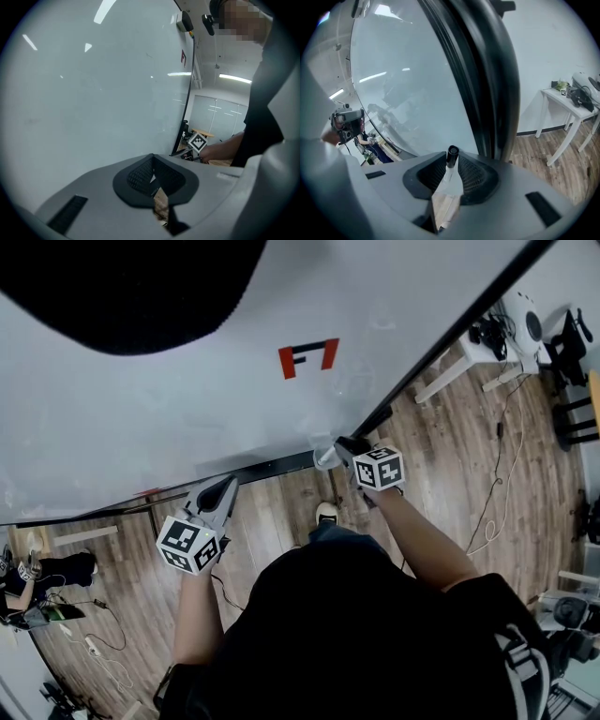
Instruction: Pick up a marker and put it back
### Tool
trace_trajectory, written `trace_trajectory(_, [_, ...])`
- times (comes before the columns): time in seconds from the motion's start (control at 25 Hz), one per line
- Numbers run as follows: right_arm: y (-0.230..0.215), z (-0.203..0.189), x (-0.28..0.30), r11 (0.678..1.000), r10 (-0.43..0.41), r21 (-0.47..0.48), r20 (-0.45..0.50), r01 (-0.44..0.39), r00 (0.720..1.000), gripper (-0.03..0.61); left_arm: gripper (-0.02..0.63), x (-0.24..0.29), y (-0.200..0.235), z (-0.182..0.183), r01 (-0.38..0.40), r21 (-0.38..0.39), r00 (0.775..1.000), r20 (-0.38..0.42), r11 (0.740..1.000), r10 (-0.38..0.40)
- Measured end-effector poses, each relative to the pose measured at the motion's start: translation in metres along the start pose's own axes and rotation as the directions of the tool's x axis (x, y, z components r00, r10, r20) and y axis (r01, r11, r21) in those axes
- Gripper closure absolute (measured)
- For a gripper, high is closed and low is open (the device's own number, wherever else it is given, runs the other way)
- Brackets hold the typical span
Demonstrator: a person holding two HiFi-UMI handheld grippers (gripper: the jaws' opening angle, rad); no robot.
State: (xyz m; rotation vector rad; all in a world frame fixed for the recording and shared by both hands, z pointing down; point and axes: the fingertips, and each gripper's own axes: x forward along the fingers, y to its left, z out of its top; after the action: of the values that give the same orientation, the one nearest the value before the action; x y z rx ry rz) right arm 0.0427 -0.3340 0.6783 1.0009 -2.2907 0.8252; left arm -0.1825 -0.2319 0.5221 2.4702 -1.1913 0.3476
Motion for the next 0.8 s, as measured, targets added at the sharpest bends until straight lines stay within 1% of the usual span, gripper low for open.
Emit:
trace_trajectory(0.36, [0.004, 0.003, -0.004, 1.0, -0.013, -0.022, 0.016, 0.013, 1.0, 0.512, 0.603, -0.012, -0.003, -0.001, -0.011, 0.001, 1.0, 0.003, 1.0, 0.011])
trace_trajectory(0.8, [0.014, 0.022, -0.023, 0.998, -0.023, -0.05, 0.087, 0.028, 0.996, 0.517, 0.603, -0.031, -0.011, -0.001, -0.022, 0.024, 0.999, 0.024, 0.999, 0.022])
